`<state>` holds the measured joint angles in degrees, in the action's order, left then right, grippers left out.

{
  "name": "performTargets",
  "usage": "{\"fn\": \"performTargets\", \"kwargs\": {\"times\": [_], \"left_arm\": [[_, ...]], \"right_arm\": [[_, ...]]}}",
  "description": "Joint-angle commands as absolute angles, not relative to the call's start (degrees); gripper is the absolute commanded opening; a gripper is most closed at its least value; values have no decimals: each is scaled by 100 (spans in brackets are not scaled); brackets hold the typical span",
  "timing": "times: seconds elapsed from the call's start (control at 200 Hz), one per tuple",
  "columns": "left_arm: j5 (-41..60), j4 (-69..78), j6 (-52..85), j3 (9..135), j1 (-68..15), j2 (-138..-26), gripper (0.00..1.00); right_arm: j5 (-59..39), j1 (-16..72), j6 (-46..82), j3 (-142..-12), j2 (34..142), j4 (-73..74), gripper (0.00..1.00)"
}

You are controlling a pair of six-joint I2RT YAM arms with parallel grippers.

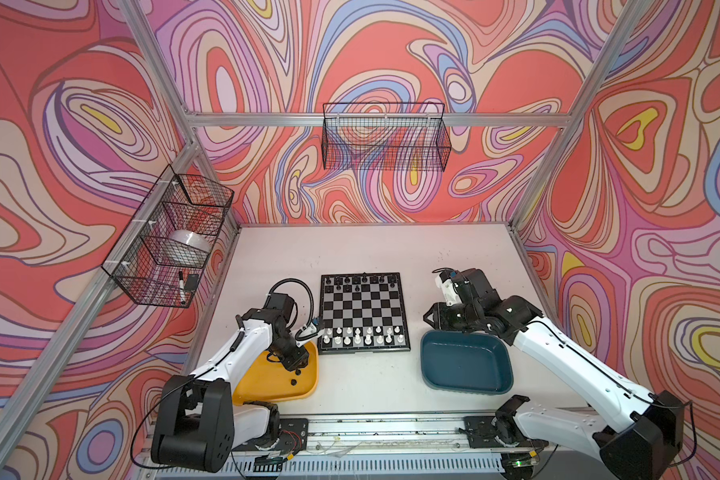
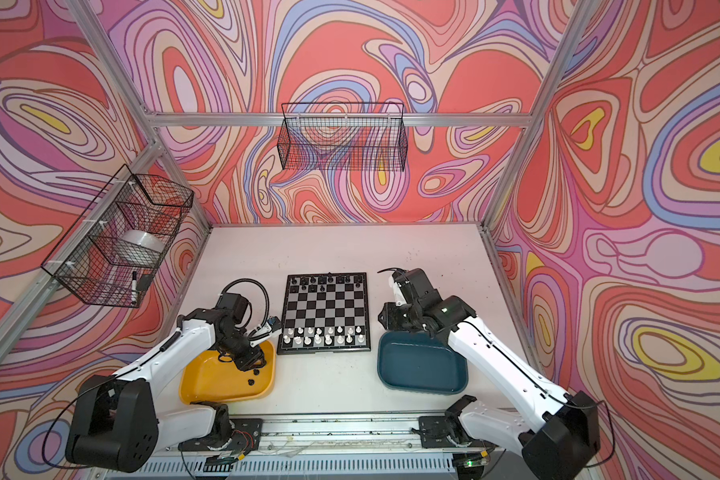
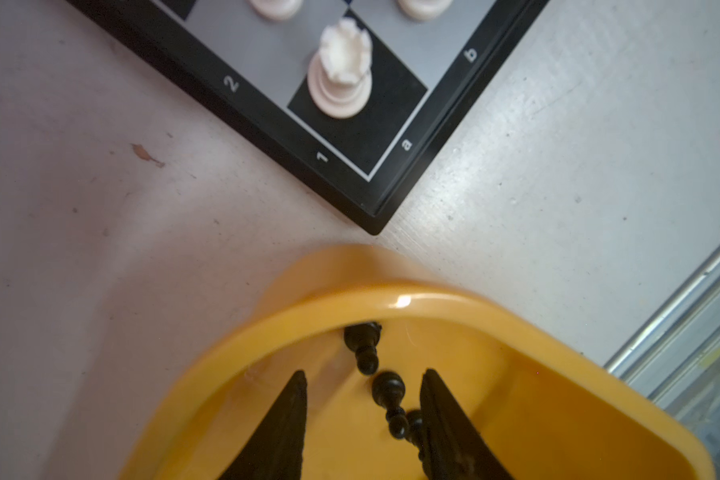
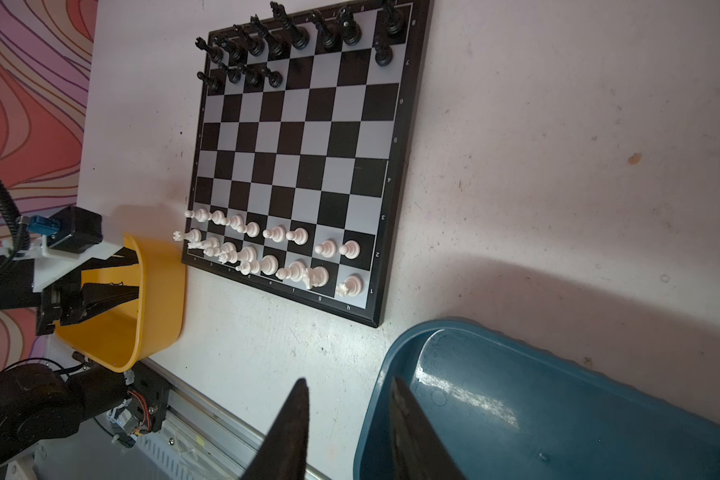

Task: Set up the chess pieces on the board
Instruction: 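Lower the open left gripper into the yellow tray over a black pawn, then close the left gripper on the black pawn in the yellow tray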

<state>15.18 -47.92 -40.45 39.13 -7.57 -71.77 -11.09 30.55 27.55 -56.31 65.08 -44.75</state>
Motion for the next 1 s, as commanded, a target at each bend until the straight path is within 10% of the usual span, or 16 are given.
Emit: {"fn": "performTargets", "kwargs": {"times": [0.0,0.997], "left_arm": [[1589,-4687,-4148,3856,-803,-7222,45],[1352,-4401,-4130,3708,-1060,-7383,32]], "right_arm": [[-1040,3041,2786,-5573,6442,-4532,33],[-1011,3041,2838,-5440,6291,-4544,32]]}}
